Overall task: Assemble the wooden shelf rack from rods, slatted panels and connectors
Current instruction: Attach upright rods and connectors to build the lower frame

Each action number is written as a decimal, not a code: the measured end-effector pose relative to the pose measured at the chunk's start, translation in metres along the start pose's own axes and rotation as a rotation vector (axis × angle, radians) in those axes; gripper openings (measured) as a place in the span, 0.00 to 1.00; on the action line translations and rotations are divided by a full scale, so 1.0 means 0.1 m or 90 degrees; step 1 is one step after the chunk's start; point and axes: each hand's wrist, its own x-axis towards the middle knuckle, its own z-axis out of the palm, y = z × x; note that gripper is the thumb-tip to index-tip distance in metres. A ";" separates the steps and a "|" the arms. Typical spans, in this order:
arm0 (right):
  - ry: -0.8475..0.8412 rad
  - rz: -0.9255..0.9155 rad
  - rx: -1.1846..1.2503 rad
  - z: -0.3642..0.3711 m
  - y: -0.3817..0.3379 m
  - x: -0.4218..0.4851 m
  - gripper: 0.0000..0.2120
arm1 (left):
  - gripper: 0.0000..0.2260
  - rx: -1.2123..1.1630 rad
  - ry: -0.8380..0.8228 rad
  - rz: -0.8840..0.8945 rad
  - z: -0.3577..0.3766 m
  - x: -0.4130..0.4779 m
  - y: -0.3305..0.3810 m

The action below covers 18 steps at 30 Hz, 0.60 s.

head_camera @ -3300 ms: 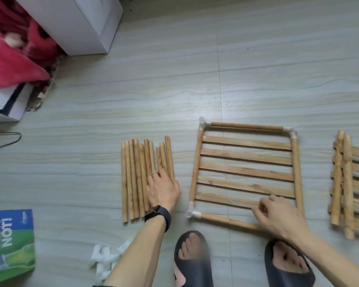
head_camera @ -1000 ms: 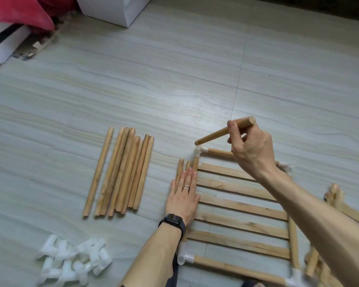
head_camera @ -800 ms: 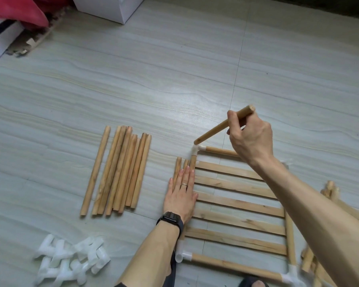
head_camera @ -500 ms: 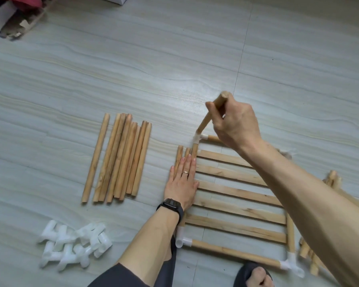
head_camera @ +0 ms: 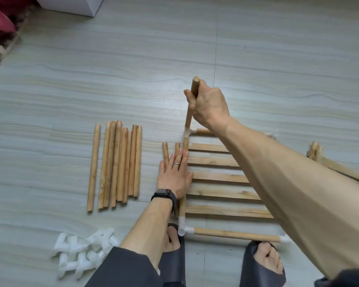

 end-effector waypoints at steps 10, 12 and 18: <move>0.055 0.000 0.069 0.15 0.08 0.05 0.18 | 0.25 0.063 0.120 -0.090 -0.12 0.03 -0.29; 0.109 -0.016 0.112 0.22 0.09 0.04 0.16 | 0.20 0.110 0.156 -0.102 -0.16 0.04 -0.41; 0.176 -0.064 0.163 0.25 0.08 0.11 0.14 | 0.17 -0.023 0.152 -0.162 -0.52 0.15 -0.63</move>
